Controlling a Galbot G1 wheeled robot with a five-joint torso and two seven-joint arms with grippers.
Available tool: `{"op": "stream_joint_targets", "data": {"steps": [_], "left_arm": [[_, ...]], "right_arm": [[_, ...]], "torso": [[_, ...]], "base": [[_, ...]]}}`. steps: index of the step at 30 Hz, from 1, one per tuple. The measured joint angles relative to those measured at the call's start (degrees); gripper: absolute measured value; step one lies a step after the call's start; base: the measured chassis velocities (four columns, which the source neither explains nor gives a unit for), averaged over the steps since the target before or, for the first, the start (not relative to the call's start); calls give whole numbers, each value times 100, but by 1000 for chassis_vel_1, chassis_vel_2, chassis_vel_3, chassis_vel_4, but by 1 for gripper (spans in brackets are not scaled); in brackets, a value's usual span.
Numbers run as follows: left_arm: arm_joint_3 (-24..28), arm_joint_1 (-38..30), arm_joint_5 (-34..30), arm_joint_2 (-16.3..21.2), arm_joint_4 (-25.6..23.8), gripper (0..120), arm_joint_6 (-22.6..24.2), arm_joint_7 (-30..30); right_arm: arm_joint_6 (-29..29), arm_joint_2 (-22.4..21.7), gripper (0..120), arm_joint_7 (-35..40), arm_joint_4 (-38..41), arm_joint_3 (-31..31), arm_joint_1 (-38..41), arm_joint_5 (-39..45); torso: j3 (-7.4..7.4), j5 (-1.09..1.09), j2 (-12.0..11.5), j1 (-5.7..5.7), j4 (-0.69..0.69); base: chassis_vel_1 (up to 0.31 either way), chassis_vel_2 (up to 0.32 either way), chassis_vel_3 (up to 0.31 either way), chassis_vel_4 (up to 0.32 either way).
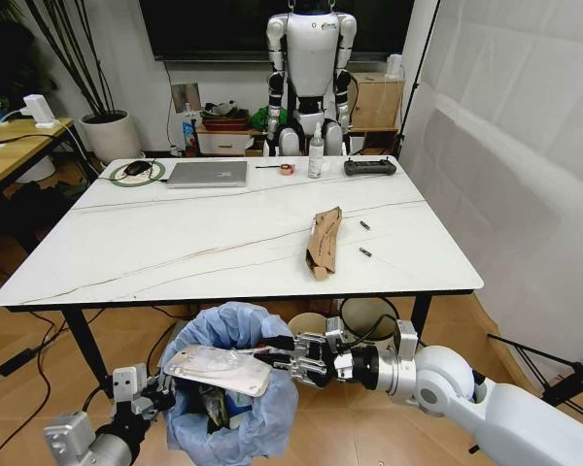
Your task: Pick up the trash bin and place the trash from the table into it.
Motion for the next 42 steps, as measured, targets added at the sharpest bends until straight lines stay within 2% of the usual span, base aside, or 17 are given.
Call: {"op": "stream_joint_targets", "data": {"steps": [3, 8, 10, 14, 16, 20, 21, 23, 25, 26, 27, 30, 35, 42], "left_arm": [[1, 0, -1, 0, 4, 0, 0, 0], [-10, -8, -10, 12, 76, 0, 0, 0], [-7, -9, -21, 15, 75, 0, 0, 0], [1, -13, -93, 37, 75, 0, 0, -21], [1, -13, -103, 40, 83, 0, 0, -23], [38, 36, -191, 20, 130, 0, 0, -82], [38, 41, -194, 17, 139, 0, 0, -98], [34, 41, -195, 17, 144, 0, 0, -114], [10, 40, -216, 17, 146, 0, 0, -154], [0, 41, -224, 16, 145, 0, -1, -164], [-34, 53, -241, 12, 139, 0, -1, -182], [-72, 71, -246, 13, 131, 0, -2, -187], [-142, 89, -259, 19, 82, 0, -4, -204], [-151, 115, -242, -17, 57, 0, -20, -202]], "right_arm": [[12, -16, 55, -1, 33, 23, -21, 4], [59, -48, 77, 73, 254, 180, -70, 148], [67, -67, 80, 96, 295, 223, -78, 178], [127, -122, 98, 257, 405, 505, -109, 272], [137, -122, 98, 314, 414, 574, -113, 276], [266, -54, 100, 776, 334, 1102, -204, 201], [347, -42, 100, 1149, 285, 1195, -245, 99], [439, -39, 100, 1432, 260, 1230, -266, 15], [777, -3, 100, 2377, 184, 1286, -309, -229], [809, 9, 100, 2523, 165, 1301, -312, -257], [808, 67, 100, 3024, 77, 1371, -313, -406], [745, 155, 100, 3232, -72, 1447, -280, -489], [27, 437, 100, 3369, -480, 1688, -55, -418], [-542, 668, 100, 3603, -894, 1701, 293, -704]], "torso": [[0, 0, 0, 0, 0], [0, 0, 0, 0, 1], [0, 0, 0, 0, 0], [0, 0, 0, 0, 0], [0, 1, 0, 0, 0], [0, 0, 0, 0, 1], [0, 0, 0, 0, 1], [0, 0, 0, 0, 1], [0, 0, 0, 0, 0], [0, 0, 0, 0, 0], [0, 0, 0, 0, 0], [0, 0, 0, 0, 0], [0, -1, 0, 0, 0], [0, 0, 0, 0, 0]], "base": [[0, 0, 0, 0], [0, 0, 0, 0], [0, 0, 0, 0], [0, 0, 0, 0], [0, 0, 0, 0], [0, 0, 0, 0], [0, 0, 0, 0], [0, 0, 0, 0], [0, 0, 0, 0], [0, 0, 0, 0], [0, 0, 0, 0], [0, 0, 0, 0], [0, 0, 0, 0], [0, 0, 0, 0]]}}
